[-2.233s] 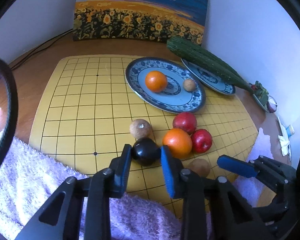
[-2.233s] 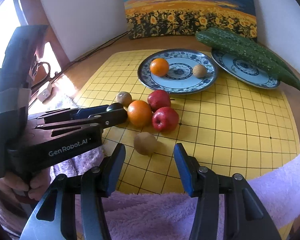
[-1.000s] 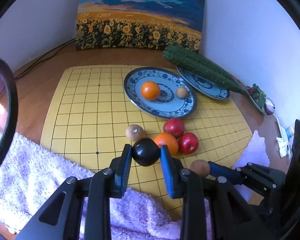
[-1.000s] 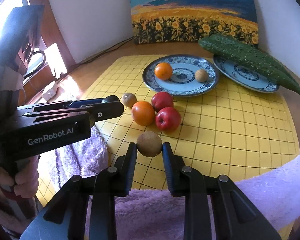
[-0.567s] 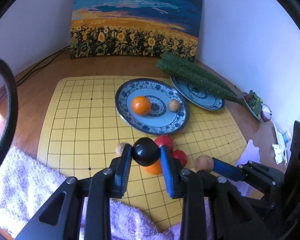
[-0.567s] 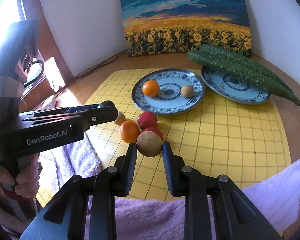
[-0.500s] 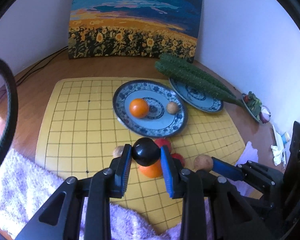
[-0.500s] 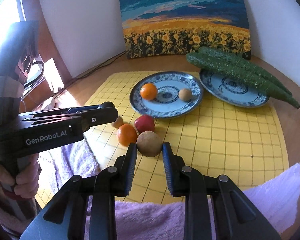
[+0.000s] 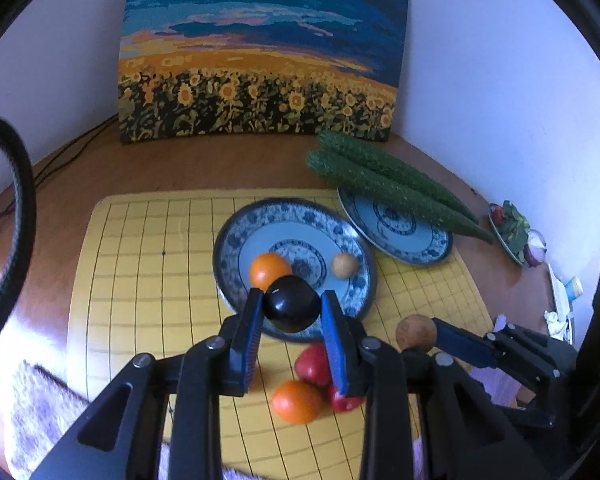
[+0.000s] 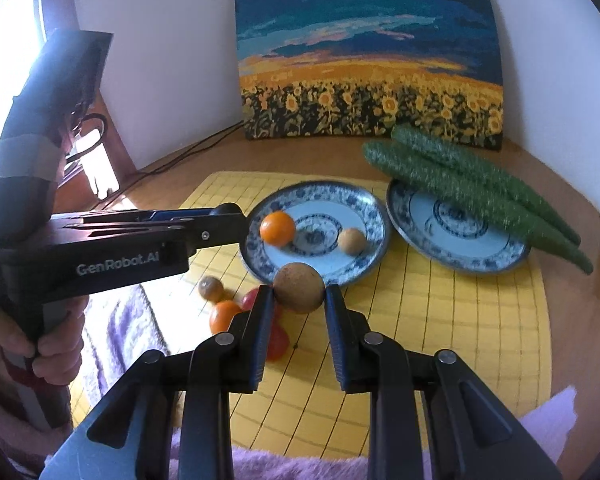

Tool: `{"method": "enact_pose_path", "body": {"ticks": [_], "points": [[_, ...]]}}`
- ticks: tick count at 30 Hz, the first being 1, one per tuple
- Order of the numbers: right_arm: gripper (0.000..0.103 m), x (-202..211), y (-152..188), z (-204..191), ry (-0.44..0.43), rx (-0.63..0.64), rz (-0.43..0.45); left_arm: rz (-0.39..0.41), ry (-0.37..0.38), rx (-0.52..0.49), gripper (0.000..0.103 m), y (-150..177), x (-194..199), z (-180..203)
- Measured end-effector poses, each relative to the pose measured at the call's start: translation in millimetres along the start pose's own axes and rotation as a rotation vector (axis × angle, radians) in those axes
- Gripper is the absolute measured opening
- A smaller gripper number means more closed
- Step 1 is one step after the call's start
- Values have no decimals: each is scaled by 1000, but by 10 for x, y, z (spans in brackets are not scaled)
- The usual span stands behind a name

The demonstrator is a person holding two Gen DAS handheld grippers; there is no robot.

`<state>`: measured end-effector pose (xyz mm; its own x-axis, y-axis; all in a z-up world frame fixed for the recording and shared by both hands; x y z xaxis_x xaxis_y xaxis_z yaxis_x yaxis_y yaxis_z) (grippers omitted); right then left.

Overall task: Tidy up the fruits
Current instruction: 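Carry the black fruit and kiwi in both tools over the plate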

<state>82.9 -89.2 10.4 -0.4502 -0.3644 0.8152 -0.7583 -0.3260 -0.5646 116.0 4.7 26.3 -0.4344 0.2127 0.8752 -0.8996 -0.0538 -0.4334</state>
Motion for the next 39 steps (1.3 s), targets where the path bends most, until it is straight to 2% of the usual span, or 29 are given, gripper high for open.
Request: {"method": "enact_pose_path", "body": {"ticks": [8, 16, 28, 39], "points": [[27, -73, -209, 68, 11, 11, 9, 10, -33, -4, 30, -227, -116, -10], [27, -227, -438, 210, 36, 14, 7, -8, -42, 37, 30, -398, -352, -108], [27, -506, -642, 368, 54, -7, -8, -26, -38, 48, 30, -449, -591, -181], [27, -780, -696, 454, 71, -13, -44, -14, -40, 52, 30, -464, -678, -213]]}}
Point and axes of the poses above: each gripper's, at about its wrist camera, not at the fingertips, and x roughly against the way its jaws point, z to its right, y to its underside, the point moved 6 cm from there along -x, roughly the way its jaws point, and after that the axes turned 12 degrees about -z, right-handed, at the moved point
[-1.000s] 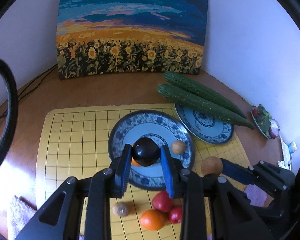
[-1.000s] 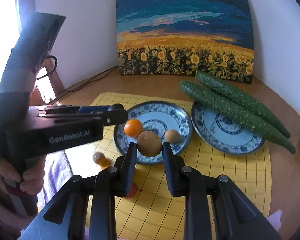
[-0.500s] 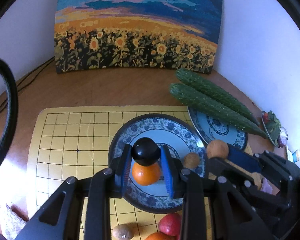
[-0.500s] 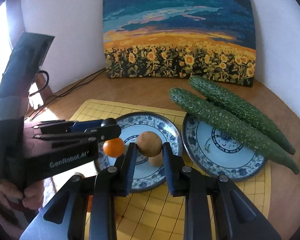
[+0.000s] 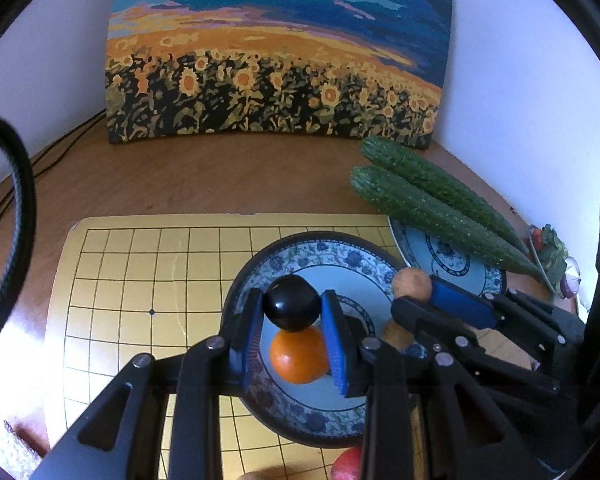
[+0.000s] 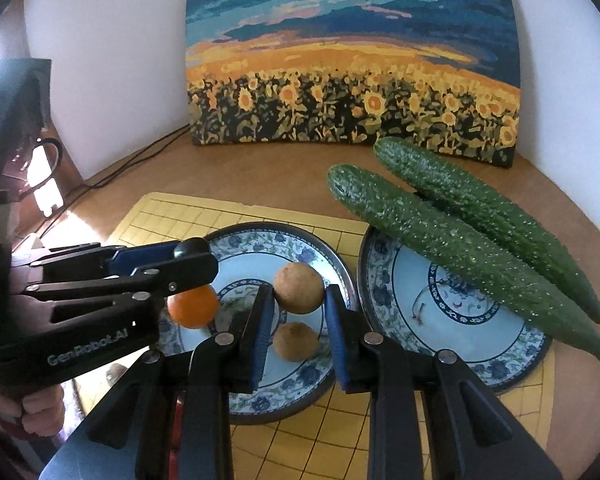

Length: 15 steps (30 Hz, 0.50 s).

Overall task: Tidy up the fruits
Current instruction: 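Carry the black fruit and kiwi in both tools over the plate, then open the left tool on the plate while the right tool releases the kiwi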

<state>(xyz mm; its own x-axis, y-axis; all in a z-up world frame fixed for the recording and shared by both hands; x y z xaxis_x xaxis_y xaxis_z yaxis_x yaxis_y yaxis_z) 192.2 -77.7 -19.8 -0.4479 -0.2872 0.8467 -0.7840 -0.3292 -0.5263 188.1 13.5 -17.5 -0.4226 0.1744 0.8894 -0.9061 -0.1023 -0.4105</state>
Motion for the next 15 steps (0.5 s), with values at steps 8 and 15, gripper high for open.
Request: {"method": "enact_pose_path", "body": {"ticks": [8, 15], "points": [[27, -124, 16, 15, 1, 4, -25, -22, 1, 8, 31, -17, -78, -4], [27, -178, 26, 17, 0, 4, -39, -25, 5, 0, 31, -23, -106, 25]]}}
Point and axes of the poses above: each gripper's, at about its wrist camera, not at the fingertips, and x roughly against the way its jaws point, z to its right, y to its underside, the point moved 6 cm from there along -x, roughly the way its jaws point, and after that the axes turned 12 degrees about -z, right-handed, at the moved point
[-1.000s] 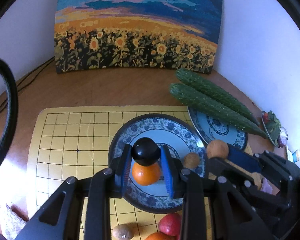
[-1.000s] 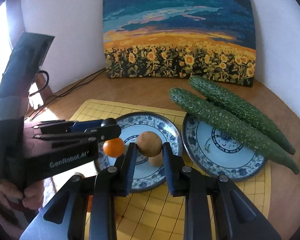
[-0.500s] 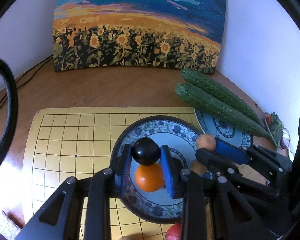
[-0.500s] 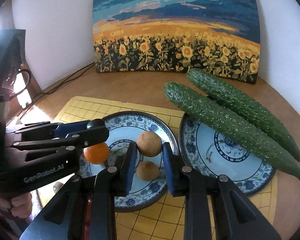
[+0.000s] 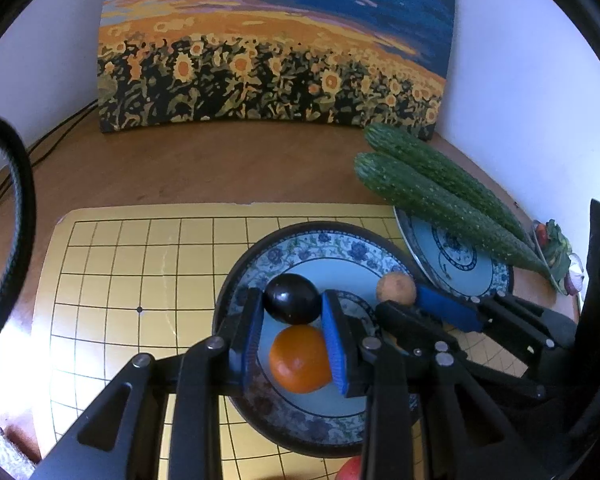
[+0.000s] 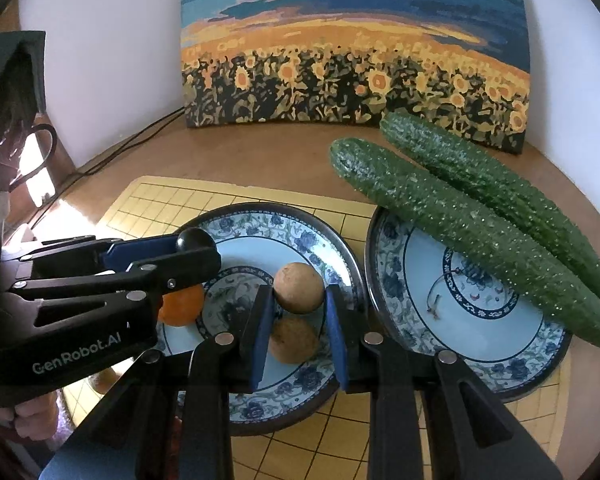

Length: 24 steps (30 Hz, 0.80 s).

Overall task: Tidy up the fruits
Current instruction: 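Open the left tool on the plate while the right tool releases the kiwi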

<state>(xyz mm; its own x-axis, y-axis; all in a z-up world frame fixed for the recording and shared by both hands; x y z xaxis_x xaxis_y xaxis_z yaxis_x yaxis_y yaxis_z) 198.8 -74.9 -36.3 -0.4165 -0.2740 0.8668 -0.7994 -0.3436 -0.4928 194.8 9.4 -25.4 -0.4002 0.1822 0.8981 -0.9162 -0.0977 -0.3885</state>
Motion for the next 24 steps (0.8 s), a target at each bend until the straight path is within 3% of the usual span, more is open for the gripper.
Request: {"method": "enact_pose_path", "body": {"ticks": [7, 10, 16, 24], "points": [[28, -7, 4, -32, -1, 7, -12, -6, -12, -14, 31, 7, -1, 38], [37, 15, 15, -40, 4, 11, -11, -7, -15, -20, 36, 29, 27, 48], [46, 135, 47, -57, 1, 13, 12, 10, -18, -24, 43, 77, 158, 48], [48, 317, 136, -117, 1, 15, 31, 24, -18, -40, 45, 199, 356, 98]]}}
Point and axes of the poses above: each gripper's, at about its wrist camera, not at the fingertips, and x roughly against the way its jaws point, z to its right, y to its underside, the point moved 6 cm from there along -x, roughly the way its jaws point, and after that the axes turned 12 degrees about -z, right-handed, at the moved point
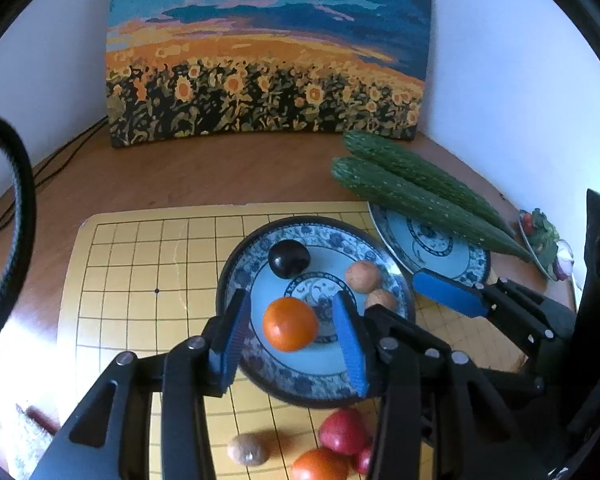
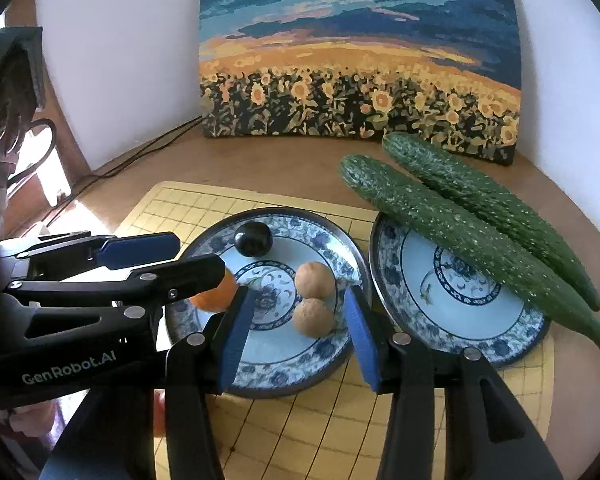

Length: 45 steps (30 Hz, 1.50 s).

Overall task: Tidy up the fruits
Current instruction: 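Open the left tool on the plate while the right tool releases the kiwi, then withdraw both open tools from the plate toward the apples and orange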

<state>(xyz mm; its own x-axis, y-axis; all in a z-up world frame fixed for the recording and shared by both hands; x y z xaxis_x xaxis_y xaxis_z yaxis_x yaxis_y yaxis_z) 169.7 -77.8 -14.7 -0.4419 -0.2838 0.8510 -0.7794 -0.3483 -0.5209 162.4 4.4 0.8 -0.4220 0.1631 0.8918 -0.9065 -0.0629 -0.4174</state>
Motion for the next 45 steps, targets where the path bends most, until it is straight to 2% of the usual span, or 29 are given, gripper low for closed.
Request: {"method": "enact_pose_path", "body": {"ticks": [12, 20, 45], "points": [[51, 331, 144, -145, 10, 2, 35, 33, -7, 9, 48, 226, 325, -33], [51, 472, 261, -139, 9, -45, 52, 27, -16, 33, 48, 422, 409, -153], [52, 443, 767, -424, -17, -63, -26, -26, 19, 73, 48, 865, 265, -340]]}}
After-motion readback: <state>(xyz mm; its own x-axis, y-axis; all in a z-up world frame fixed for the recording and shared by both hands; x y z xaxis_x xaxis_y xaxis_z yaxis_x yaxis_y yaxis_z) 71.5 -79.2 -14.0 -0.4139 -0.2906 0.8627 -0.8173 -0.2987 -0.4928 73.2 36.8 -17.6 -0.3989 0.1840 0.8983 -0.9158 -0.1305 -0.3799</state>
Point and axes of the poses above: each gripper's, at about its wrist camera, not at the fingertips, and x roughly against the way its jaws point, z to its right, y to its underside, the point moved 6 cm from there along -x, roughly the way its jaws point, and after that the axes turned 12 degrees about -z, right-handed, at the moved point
